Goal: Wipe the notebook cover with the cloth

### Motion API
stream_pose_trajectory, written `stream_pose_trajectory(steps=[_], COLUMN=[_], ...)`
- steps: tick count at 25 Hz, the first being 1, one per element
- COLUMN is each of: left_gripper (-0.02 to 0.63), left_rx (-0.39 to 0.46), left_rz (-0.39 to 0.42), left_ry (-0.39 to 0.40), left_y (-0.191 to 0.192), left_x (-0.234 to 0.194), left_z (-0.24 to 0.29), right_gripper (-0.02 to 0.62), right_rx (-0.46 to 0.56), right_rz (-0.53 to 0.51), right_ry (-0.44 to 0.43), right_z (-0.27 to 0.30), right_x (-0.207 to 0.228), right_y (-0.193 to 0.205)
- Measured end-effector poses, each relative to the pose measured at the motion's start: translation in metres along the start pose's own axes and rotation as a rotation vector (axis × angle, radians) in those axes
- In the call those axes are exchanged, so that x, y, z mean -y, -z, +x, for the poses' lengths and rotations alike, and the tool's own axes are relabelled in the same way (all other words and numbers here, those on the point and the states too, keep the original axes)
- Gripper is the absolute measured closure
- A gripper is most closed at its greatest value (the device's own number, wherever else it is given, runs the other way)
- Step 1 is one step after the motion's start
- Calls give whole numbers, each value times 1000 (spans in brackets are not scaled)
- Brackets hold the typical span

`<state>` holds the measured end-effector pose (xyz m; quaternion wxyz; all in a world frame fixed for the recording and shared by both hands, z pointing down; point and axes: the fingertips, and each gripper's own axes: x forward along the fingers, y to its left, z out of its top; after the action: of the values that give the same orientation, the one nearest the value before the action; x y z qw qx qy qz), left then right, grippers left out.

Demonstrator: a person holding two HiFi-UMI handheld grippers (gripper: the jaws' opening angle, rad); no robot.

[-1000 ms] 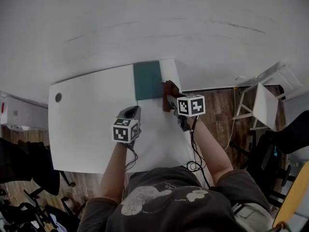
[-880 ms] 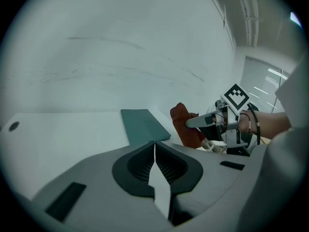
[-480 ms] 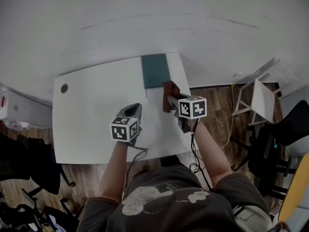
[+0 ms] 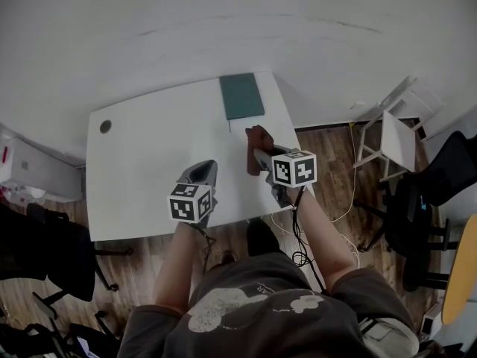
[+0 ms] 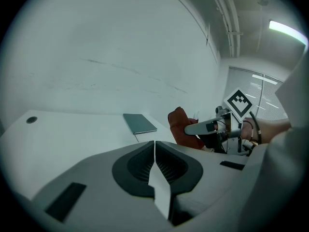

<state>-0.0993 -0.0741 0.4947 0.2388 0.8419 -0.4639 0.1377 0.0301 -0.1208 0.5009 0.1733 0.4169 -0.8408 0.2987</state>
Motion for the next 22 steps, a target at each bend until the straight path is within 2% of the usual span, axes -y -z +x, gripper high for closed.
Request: stream_pose_trajectory(steps=[11,22], left_gripper=[600,600], left_rx=[52,53], left_rz=[33,48], left_ry=[52,113], left_y=[24,42], left_x=[22,56], left_z=[-80,-101], right_gripper=[488,488], right_rx=[56,46], right_rz=[21,40], right_ry=[38,53], right_z=[-51,-89], right_x=[-71,-98], right_y=[45,86])
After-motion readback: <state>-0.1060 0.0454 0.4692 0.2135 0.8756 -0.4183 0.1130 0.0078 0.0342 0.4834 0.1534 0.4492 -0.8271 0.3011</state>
